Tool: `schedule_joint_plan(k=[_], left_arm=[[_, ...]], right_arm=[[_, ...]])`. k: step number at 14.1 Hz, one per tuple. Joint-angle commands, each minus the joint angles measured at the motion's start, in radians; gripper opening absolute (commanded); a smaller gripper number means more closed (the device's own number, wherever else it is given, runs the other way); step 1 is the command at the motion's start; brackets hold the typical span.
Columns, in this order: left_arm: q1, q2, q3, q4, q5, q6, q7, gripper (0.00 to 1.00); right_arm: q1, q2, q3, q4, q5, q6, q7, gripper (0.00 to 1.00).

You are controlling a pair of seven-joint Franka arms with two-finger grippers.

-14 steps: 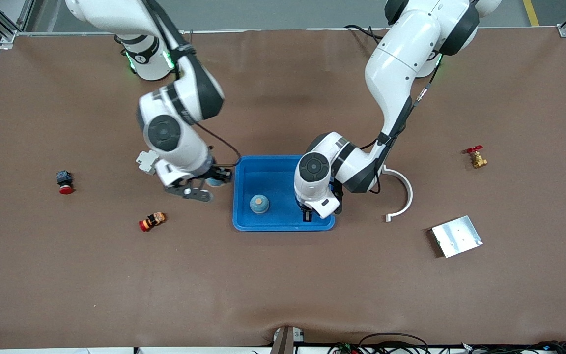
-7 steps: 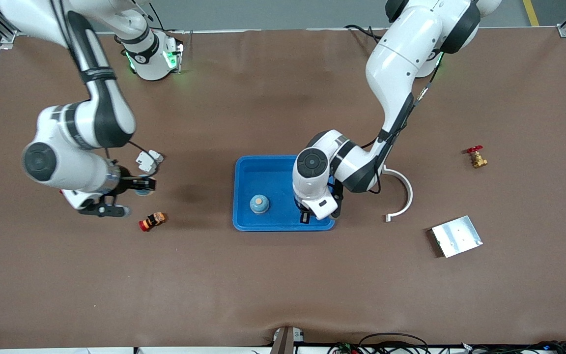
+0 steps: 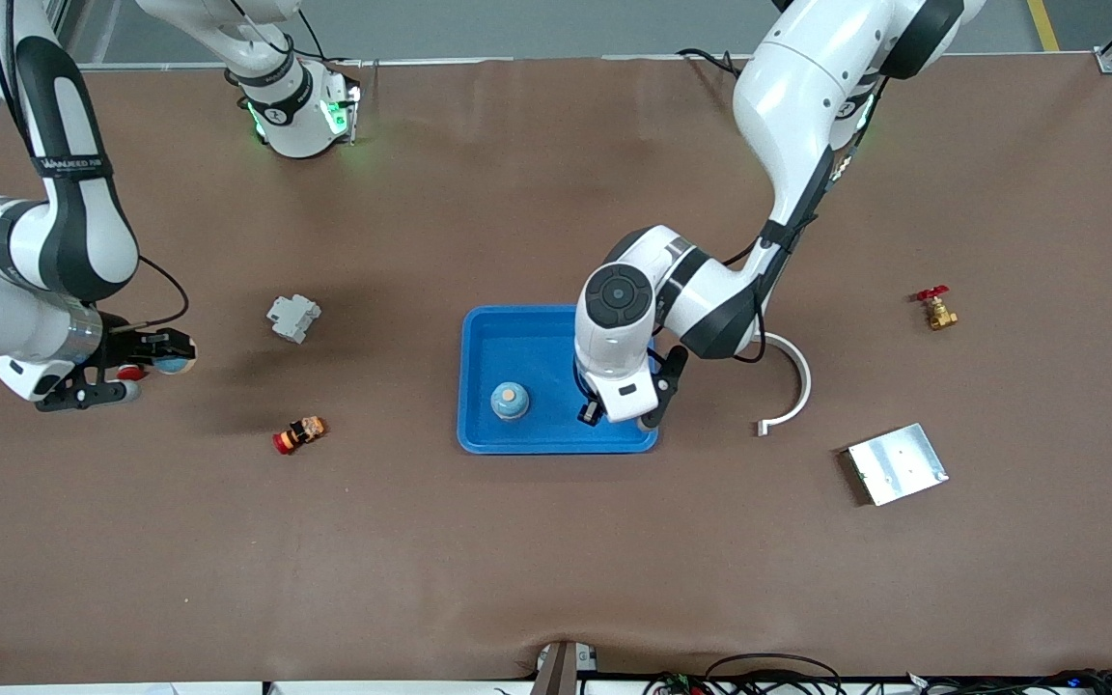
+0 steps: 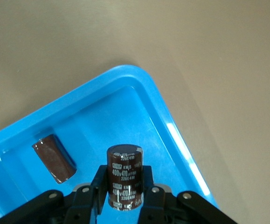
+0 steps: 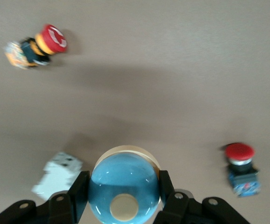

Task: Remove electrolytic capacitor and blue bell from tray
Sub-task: 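Carry the bell with the right gripper while the left gripper lifts the capacitor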

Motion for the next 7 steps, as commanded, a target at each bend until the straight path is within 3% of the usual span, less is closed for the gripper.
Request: schedule_joint_plan(k=[1, 4, 7], left_arm=[[0.0, -0.038, -0.003, -0.003, -0.018, -0.07, 0.13, 0.0], [0.007, -0.051, -0.002, -0.001, -0.018, -0.075, 0.216, 0.0], [0.024, -0.085, 0.013, -0.006, -0.015, -0.09, 0.564, 0.0]], right_arm=[[-0.044, -0.051, 0.022, -0.138, -0.017, 0.119, -0.059, 0.01], [-0.078, -0.057, 0.022, -0.213, -0.095, 0.208, -0.059, 0.0], [-0.105, -0.059, 0.022, -0.249, -0.139, 0.238, -0.06, 0.0]])
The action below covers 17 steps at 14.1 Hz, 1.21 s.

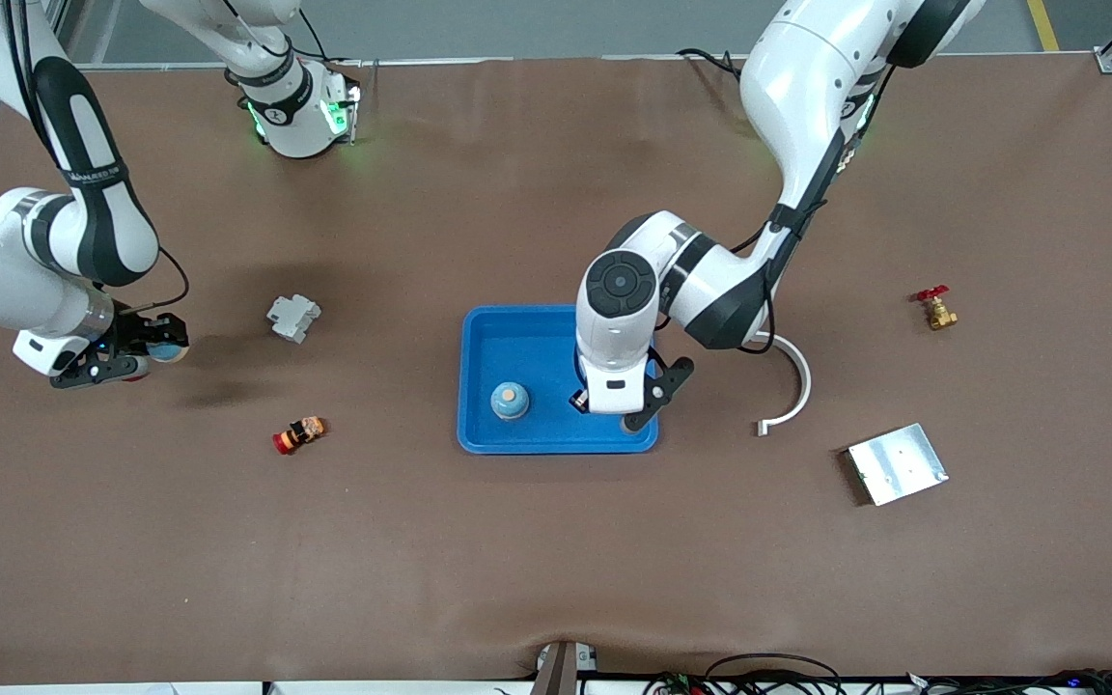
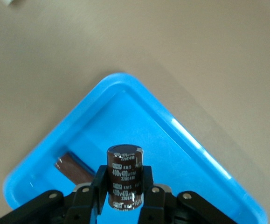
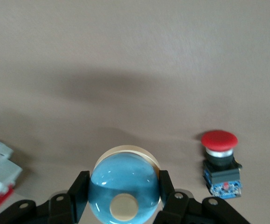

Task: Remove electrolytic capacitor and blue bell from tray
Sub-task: 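Carry the bell with the right gripper while the left gripper lifts the capacitor, then carry the capacitor toward the bracket while the right gripper lowers the bell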

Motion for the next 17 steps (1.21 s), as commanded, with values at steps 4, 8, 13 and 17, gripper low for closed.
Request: schedule_joint_plan(k=[4, 8, 13, 17], left_arm=[[0.078, -0.081, 0.0, -0.039, -0.02, -0.035, 0.432, 0.0], [0.151, -0.205, -0.003, -0.178, -0.027, -0.081, 0.761, 0.0], [0.204, -0.287, -0.001, -0.356, -0.012, -0.026, 0.943, 0.0], [0.247, -0.354, 0.0, -0.603, 0.023, 0.224, 1.03, 0.0]], right_arm=[[-0.032, -0.055, 0.016, -0.128, -0.032, 0.072, -0.01, 0.0], [-0.029, -0.044, -0.013, -0.145, -0.034, 0.126, -0.011, 0.01], [-0.023, -0.013, -0.03, -0.145, -0.035, 0.132, -0.01, 0.26], [-0.02, 0.002, -0.03, -0.144, -0.035, 0.14, -0.007, 1.0]])
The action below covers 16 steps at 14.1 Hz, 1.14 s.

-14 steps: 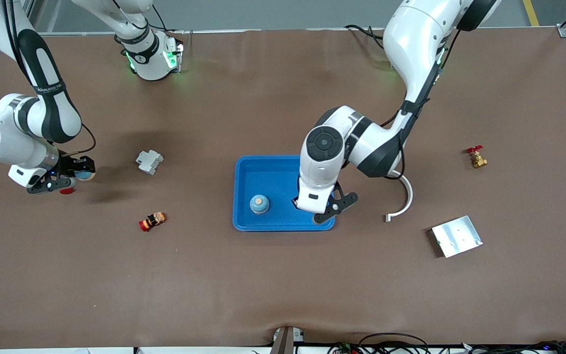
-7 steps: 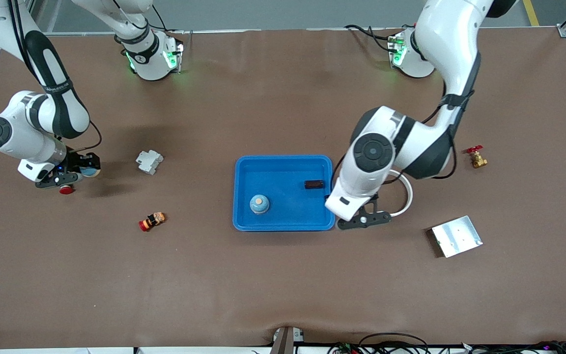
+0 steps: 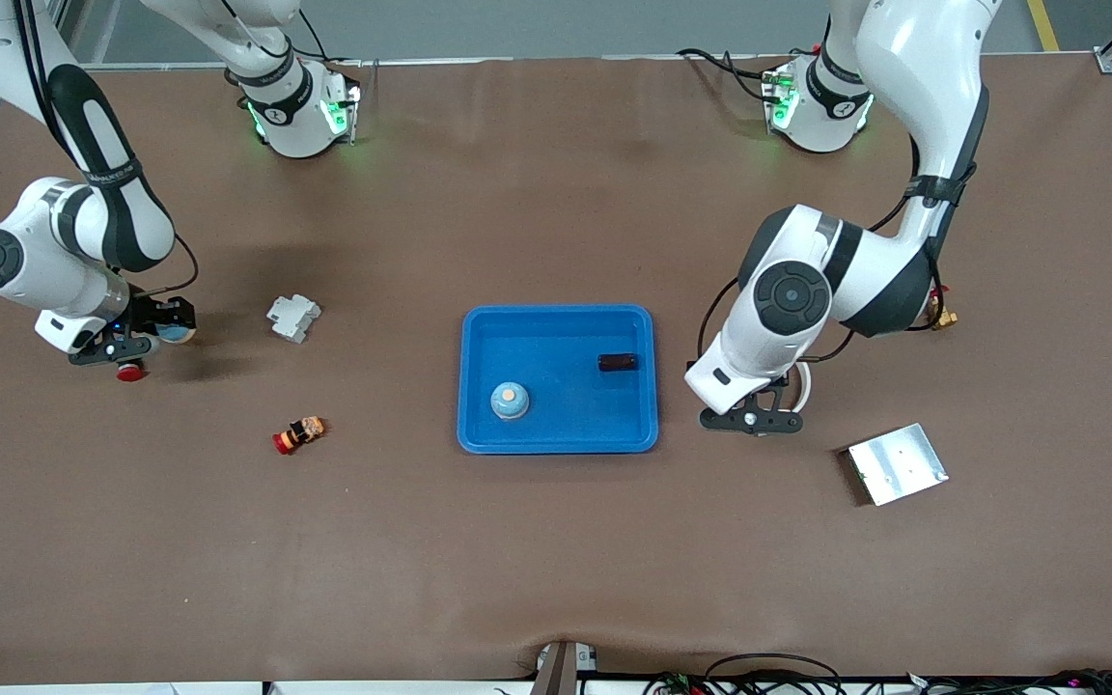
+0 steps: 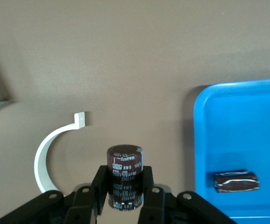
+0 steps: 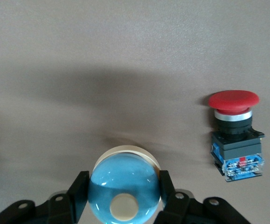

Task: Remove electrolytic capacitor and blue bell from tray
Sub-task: 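Carry the capacitor toward the bracket while the right gripper lowers the bell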

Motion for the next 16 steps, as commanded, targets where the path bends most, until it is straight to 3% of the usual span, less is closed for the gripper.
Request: schedule_joint_plan(k=[1, 5, 10, 12, 16], left_arm=[[0.036, -0.089, -0.003, -0.22, 0.045, 0.191, 0.036, 0.0], [0.06, -0.112, -0.003, -0.366, 0.107, 0.346, 0.041, 0.0], [0.111, -0.136, 0.0, -0.539, 0.157, 0.588, 0.044, 0.0], [0.134, -0.129, -0.003, -0.57, 0.202, 0.641, 0.044, 0.0], [0.175, -0.092, -0.003, -0.566, 0.227, 0.641, 0.042, 0.0]], right_arm=[[-0.007, -0.011, 0.004, -0.019, -0.017, 0.009, -0.001, 1.0], [0.004, -0.021, 0.007, 0.067, -0.016, -0.078, 0.007, 1.0], [0.174, -0.01, 0.009, 0.228, 0.0, -0.221, 0.229, 1.0], [0.232, 0.002, 0.009, 0.28, 0.05, -0.269, 0.291, 1.0], [0.3, 0.024, 0.01, 0.47, 0.089, -0.523, 0.397, 1.0]])
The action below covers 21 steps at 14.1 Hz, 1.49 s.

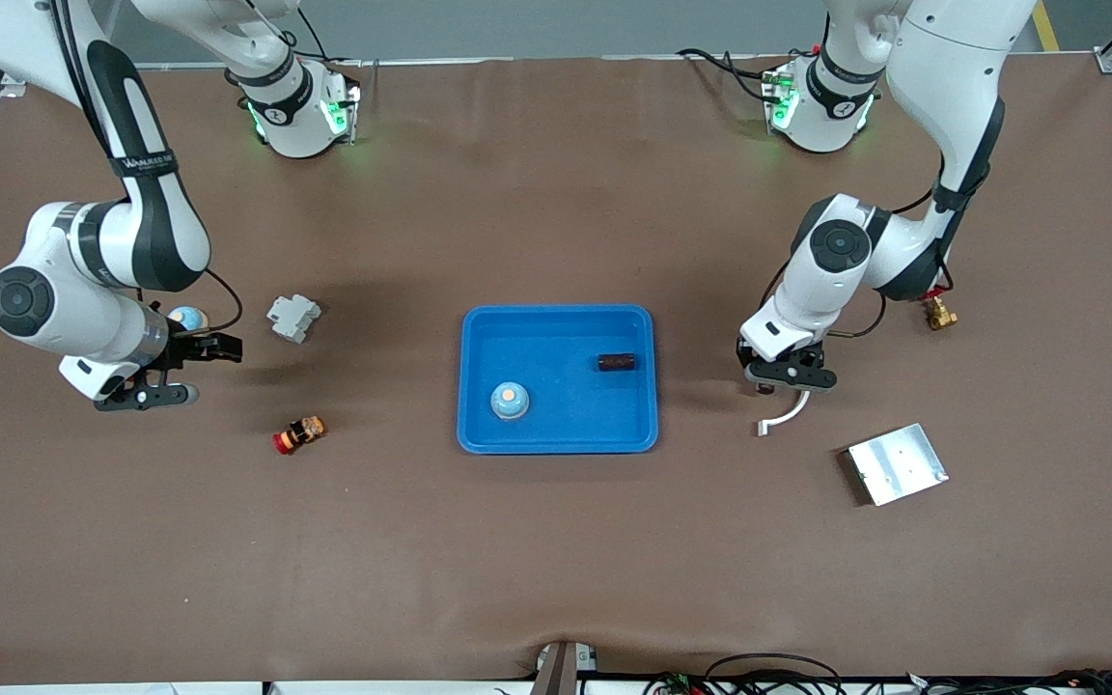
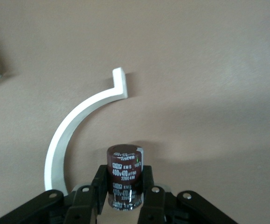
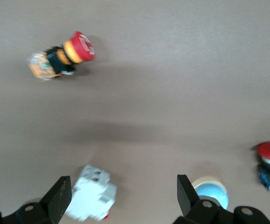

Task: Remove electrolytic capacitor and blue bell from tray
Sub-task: 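Set the capacitor by the bracket while the right gripper returns to the tray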

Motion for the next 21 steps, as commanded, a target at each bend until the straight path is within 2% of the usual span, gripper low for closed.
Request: schedule_joint_plan(k=[1, 3, 5, 7, 11, 12, 13, 14, 17, 19, 21], left_arm=[[0.029, 0.0, -0.004, -0.015, 0.025, 0.013, 0.014, 0.0], [0.029, 0.01, -0.004, -0.014, 0.025, 0.01, 0.011, 0.0], [0.028, 0.023, -0.004, -0.012, 0.025, 0.008, 0.004, 0.0], [0.026, 0.033, -0.004, -0.006, 0.025, 0.008, 0.0, 0.0], [0.02, 0.046, -0.006, 0.003, 0.017, 0.008, -0.004, 0.0], [0.02, 0.049, -0.006, 0.011, 0.013, 0.007, -0.012, 0.33], [0.018, 0.055, -0.006, 0.016, 0.013, 0.001, -0.024, 0.75], [0.015, 0.056, -0.006, 0.017, 0.013, 0.001, -0.039, 1.0], [0.008, 0.017, -0.02, 0.034, 0.013, -0.057, -0.096, 1.0], [0.009, -0.019, -0.049, 0.086, 0.011, -0.196, -0.157, 1.0], [0.011, -0.028, -0.093, 0.181, 0.01, -0.358, -0.214, 1.0]], right_arm=[[0.033, 0.032, -0.007, 0.136, 0.028, -0.133, 0.05, 1.0], [0.057, 0.034, -0.007, 0.159, 0.039, -0.141, 0.059, 1.0], [0.085, 0.046, 0.027, 0.182, 0.044, -0.137, 0.134, 1.0], [0.112, 0.087, 0.061, 0.234, 0.042, -0.138, 0.249, 1.0], [0.177, 0.175, 0.078, 0.341, 0.044, -0.135, 0.407, 1.0], [0.194, 0.196, 0.082, 0.372, 0.045, -0.137, 0.444, 1.0], [0.214, 0.216, 0.09, 0.399, 0.048, -0.132, 0.491, 1.0], [0.232, 0.244, 0.104, 0.43, 0.053, -0.127, 0.553, 1.0], [0.286, 0.319, 0.127, 0.498, 0.05, -0.121, 0.778, 1.0], [0.33, 0.361, 0.135, 0.544, 0.042, -0.123, 0.944, 1.0], [0.361, 0.379, 0.139, 0.55, 0.035, -0.12, 1.053, 1.0]])
